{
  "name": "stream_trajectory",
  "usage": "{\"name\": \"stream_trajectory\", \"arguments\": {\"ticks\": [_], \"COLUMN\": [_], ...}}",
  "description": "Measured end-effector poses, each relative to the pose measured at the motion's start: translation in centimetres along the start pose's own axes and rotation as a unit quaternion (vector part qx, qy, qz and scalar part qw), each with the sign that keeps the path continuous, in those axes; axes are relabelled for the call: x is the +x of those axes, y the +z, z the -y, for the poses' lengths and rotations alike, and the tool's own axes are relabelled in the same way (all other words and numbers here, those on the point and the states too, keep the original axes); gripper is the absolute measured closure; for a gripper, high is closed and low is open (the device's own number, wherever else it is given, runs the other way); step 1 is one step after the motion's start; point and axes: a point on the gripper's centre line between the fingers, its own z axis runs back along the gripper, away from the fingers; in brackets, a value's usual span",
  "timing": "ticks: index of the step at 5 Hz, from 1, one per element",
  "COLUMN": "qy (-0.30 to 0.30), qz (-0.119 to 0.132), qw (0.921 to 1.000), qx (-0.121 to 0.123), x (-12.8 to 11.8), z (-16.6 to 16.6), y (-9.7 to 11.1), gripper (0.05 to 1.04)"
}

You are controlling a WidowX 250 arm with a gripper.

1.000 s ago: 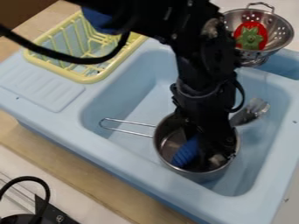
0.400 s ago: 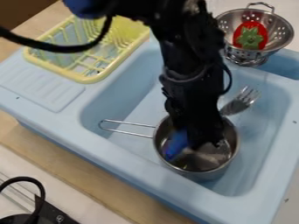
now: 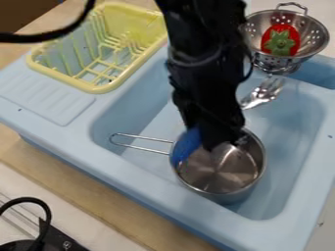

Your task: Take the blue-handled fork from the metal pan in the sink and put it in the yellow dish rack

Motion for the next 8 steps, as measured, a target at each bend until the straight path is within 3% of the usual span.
{"name": "stream_trajectory", "arguments": {"ticks": [1, 3, 5, 7, 8], "qy": [0.040, 0.101, 0.176, 0.236, 0.236], "qz": [-0.027, -0.048, -0.055, -0.058, -0.046], "qw": [0.9987, 0.9909, 0.9774, 0.9636, 0.9638], "qx": [0.018, 0.076, 0.103, 0.110, 0.115], "x": [-1.1, -1.9, -1.8, -0.9, -0.2], "z": [-1.8, -5.6, -10.1, -15.3, -16.9], "y": [0.2, 1.2, 2.3, 2.0, 1.2], "gripper": [0.717, 0.717, 0.717, 0.717, 0.717]}}
